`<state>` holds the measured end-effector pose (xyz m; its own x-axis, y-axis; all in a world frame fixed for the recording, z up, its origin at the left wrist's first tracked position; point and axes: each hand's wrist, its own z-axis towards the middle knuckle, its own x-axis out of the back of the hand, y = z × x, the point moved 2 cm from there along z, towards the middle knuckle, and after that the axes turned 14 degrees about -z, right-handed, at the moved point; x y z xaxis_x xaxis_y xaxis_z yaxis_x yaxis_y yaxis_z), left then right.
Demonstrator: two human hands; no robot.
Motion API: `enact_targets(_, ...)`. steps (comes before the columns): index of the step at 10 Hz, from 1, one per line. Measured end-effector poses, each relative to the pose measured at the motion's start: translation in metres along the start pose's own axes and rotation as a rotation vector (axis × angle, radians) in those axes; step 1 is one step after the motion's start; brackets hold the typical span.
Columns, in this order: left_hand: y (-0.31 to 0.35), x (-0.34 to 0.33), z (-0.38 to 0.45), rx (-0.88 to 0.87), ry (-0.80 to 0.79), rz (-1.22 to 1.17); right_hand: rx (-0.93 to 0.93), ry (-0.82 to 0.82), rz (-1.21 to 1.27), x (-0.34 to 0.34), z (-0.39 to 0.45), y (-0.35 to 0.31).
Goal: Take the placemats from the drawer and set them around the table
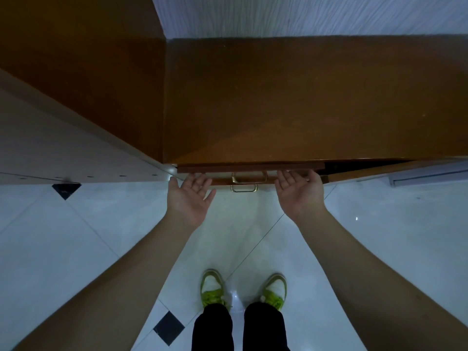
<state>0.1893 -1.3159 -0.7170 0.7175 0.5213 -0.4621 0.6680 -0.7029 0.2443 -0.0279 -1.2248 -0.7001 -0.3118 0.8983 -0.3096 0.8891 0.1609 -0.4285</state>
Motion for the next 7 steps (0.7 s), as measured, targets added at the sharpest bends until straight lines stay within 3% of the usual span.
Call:
enact_targets(5,0.014,-0.005,-0.005,0.045,-0.052,0.120,-0.032,-0.001,-0.098,0.002,0.009,0.000)
enact_targets(7,0.020,-0.005,-0.057,0.087,-0.173,0.447,-0.151,-0.044,-0.598,0.010,-0.031,-0.003)
